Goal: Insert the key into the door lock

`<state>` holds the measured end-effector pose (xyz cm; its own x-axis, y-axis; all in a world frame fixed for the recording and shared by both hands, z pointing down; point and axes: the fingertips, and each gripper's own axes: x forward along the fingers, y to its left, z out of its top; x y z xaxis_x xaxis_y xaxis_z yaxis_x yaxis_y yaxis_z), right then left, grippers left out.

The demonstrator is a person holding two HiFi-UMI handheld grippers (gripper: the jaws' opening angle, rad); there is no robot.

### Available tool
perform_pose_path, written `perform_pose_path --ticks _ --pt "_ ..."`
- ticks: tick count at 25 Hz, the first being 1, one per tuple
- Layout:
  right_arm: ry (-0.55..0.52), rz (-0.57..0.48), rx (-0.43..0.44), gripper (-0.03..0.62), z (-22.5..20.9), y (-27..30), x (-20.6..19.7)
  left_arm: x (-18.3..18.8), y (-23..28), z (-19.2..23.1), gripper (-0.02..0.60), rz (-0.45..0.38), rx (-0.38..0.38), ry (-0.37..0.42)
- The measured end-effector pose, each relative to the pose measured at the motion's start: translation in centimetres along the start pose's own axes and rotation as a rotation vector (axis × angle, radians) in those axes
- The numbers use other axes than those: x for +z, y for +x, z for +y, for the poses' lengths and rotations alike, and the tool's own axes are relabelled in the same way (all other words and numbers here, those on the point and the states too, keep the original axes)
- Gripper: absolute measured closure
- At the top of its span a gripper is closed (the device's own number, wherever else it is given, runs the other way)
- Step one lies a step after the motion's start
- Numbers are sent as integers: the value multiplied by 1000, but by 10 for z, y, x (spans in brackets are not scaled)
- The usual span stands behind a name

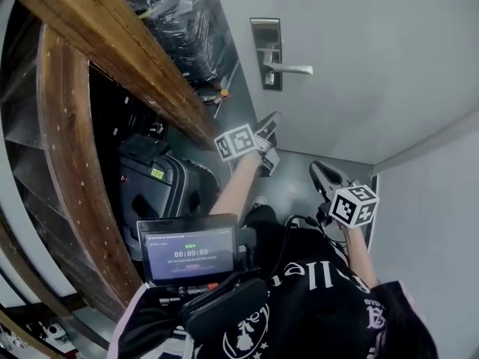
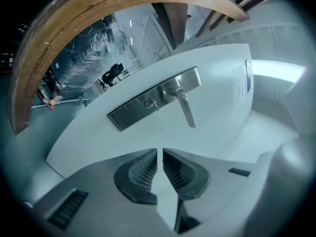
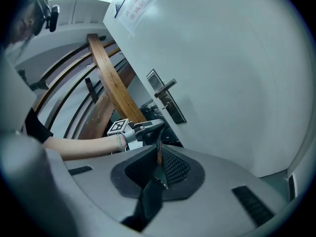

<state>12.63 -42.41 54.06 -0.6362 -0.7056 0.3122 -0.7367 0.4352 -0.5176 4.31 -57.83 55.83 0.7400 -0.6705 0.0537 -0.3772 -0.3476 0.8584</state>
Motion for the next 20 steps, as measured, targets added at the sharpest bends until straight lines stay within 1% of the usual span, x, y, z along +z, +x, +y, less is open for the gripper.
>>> perform_pose_path --ticks 3,5,7,9,12,14,16,20 --pt "6 25 33 557 4 -6 -8 -22 -14 -13 546 33 9 38" --pt "10 38 54 557 6 -8 -13 -34 -24 -24 553 57 13 87" --pt "11 43 73 557 10 -8 -17 -44 -35 -36 556 79 16 152" --pt "11 45 90 557 17 -8 -21 -50 -51 -47 557 96 33 241" --pt "17 42 103 557 32 -12 -32 -59 -79 -59 557 128 69 396" --pt "22 41 101 557 43 -17 -42 -69 -97 -66 557 152 80 478" --pt "27 41 93 557 54 -22 -55 -80 -118 -74 558 167 80 550" --pt "38 23 67 557 84 -27 -82 -101 -167 -90 560 194 54 701"
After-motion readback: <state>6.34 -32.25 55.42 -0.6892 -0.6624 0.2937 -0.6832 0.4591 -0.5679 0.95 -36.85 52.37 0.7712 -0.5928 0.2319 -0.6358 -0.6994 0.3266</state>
